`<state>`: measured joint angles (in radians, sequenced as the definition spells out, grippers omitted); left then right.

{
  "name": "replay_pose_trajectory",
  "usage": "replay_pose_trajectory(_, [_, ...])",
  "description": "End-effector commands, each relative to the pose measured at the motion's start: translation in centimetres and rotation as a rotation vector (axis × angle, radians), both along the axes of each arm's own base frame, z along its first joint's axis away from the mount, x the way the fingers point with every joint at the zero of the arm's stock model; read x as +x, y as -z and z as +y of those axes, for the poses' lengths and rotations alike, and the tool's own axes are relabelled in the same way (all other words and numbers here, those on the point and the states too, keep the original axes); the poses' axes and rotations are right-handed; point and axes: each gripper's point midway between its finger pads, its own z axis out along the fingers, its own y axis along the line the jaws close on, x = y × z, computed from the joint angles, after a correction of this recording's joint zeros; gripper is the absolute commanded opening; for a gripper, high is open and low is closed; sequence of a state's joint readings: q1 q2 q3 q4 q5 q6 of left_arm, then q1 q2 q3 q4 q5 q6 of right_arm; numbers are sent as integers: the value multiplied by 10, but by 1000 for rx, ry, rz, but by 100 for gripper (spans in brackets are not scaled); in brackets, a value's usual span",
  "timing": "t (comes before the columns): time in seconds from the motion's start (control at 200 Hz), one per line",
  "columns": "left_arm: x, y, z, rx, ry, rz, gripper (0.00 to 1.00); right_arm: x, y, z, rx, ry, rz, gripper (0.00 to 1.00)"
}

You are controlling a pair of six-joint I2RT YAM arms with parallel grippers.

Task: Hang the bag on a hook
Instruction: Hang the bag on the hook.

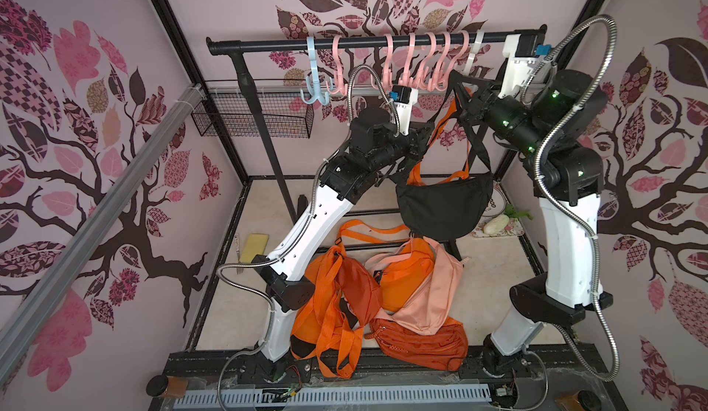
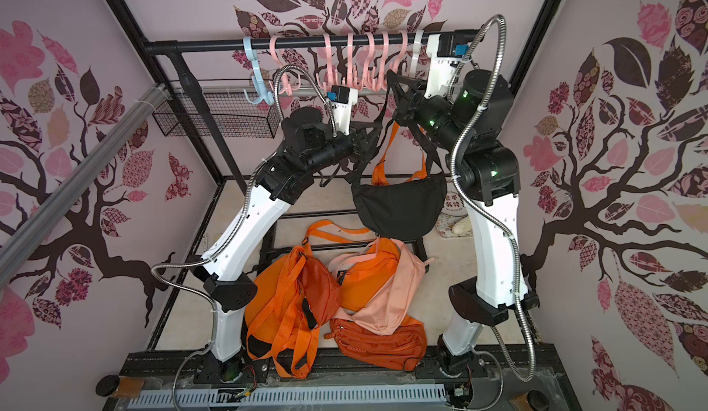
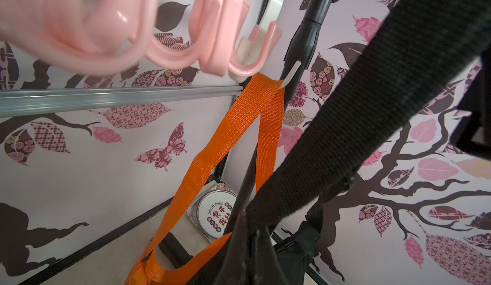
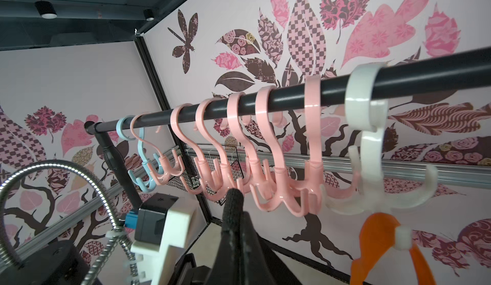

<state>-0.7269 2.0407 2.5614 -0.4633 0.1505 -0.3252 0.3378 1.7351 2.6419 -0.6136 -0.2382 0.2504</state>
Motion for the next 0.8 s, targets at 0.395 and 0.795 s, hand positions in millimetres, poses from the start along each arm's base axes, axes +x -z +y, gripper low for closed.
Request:
replay_pose_trajectory(0.395, [29, -3, -9, -98, -39, -19, 0, 37, -16, -18, 110, -93, -62, 0])
replay_pose_trajectory(0.795, [40, 9, -3, -44, -108, -22, 0, 67, 20, -19, 76, -48, 42, 0])
